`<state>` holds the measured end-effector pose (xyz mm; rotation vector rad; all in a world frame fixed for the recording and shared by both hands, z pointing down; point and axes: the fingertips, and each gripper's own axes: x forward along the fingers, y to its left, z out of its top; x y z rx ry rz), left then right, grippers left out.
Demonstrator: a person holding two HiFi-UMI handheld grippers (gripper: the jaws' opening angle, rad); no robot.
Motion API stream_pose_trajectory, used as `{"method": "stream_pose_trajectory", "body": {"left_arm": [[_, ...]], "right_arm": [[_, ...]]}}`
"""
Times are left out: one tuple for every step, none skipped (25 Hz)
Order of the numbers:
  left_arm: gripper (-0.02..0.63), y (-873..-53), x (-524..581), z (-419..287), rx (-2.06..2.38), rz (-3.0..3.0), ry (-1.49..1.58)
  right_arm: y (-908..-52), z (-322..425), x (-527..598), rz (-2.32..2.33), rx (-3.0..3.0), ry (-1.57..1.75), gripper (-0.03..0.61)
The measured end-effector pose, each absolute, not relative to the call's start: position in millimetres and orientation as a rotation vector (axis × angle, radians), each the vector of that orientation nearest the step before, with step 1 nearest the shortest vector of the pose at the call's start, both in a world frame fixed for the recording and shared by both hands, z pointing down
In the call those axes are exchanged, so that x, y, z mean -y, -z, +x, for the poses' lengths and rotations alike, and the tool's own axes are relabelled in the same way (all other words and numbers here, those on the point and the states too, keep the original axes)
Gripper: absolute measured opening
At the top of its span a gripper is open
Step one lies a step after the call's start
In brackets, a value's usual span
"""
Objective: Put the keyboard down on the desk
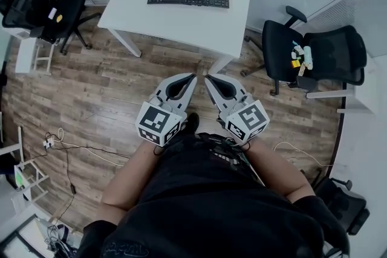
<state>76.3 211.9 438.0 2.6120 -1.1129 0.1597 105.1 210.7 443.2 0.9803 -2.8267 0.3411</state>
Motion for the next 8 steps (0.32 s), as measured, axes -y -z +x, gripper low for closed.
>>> {"method": "stream_pose_trajectory", "body": {"left_arm": [[0.012,-438.2,-212.5,77.8,1.112,2.613,-0.161],[0.012,-438.4,-213.2,79.2,1.112,2.613,-0.163],[0.012,-438.4,-214.0,80.8,1.112,2.614,-0.164],[0.012,-438.1,-214.7,82.5,1.113,2.616,-0.165],[0.012,-437.6,-215.0,84.2,1.114,2.618,-0.165],[0.012,-437.0,-214.9,85.9,1.115,2.62,-0.165],[0.012,-436.3,-214.5,87.5,1.117,2.622,-0.166],[0.012,-435.7,-214.0,89.0,1.118,2.623,-0.167]], "right_arm": [[-442.7,105.7,-211.5,0.979,2.829,-0.337,0.021],[-442.4,106.7,-212.2,0.98,2.831,-0.336,0.021],[-442.3,108.1,-213.0,0.982,2.833,-0.339,0.021],[-441.9,109.6,-213.8,0.982,2.836,-0.341,0.021],[-441.3,111.0,-214.4,0.98,2.839,-0.339,0.021],[-440.6,112.4,-214.9,0.978,2.842,-0.336,0.021],[-440.2,113.9,-215.2,0.977,2.843,-0.335,0.021],[-439.8,115.5,-215.4,0.976,2.843,-0.334,0.021]]}}
